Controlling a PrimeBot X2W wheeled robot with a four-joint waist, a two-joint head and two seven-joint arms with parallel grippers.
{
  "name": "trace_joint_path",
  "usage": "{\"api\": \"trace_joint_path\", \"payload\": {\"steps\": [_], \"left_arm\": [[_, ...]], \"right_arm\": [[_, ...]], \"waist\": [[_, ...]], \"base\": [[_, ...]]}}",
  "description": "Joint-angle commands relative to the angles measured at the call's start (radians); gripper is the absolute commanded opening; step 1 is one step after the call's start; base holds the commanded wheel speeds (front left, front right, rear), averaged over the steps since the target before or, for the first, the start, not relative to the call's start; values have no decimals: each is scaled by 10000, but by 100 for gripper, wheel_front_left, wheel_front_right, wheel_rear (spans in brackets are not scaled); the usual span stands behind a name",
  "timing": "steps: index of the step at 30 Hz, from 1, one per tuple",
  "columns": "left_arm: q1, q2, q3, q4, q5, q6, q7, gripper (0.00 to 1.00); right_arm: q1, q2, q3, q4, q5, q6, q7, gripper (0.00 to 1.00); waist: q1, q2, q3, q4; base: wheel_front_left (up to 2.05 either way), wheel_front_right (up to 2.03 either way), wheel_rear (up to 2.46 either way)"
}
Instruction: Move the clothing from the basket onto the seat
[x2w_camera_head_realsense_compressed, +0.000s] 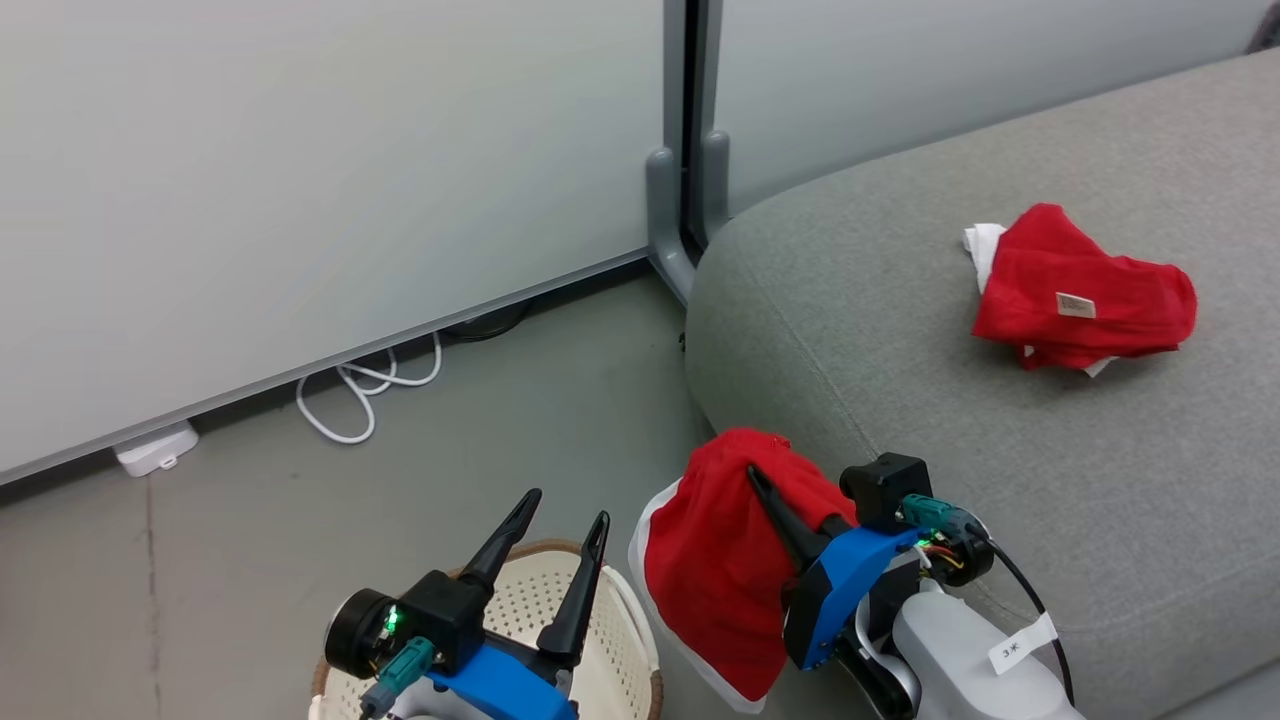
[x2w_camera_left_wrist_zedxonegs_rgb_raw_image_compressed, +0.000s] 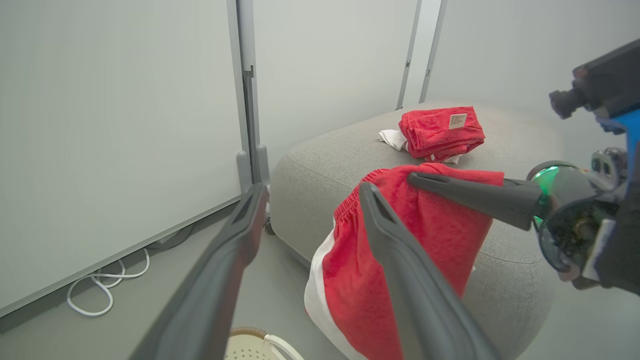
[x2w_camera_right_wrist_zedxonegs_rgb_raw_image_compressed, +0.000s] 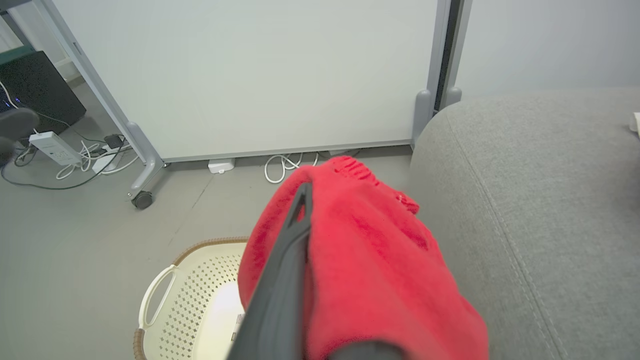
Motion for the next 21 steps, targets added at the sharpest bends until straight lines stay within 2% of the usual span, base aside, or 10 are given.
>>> {"api": "trace_joint_path", "payload": {"steps": [1, 12, 21], "left_arm": [[-86, 29, -9, -33, -27, -75, -47, 100], [-147, 28, -14, -70, 23, -76, -47, 100], [-221, 54, -13, -8, -16, -77, -47, 100]], "right_arm": [[-116, -7, -9, -20, -55, 1, -35, 0], [-80, -7, -18, -75, -44, 1, -35, 0], [-51, -7, -78, -95, -89, 1, -33, 0]], "waist": [[1, 0, 83, -367], [1, 0, 238, -1718], [1, 0, 299, -2451]], "base": [[0, 0, 0], [0, 0, 0], [0, 0, 0]]}}
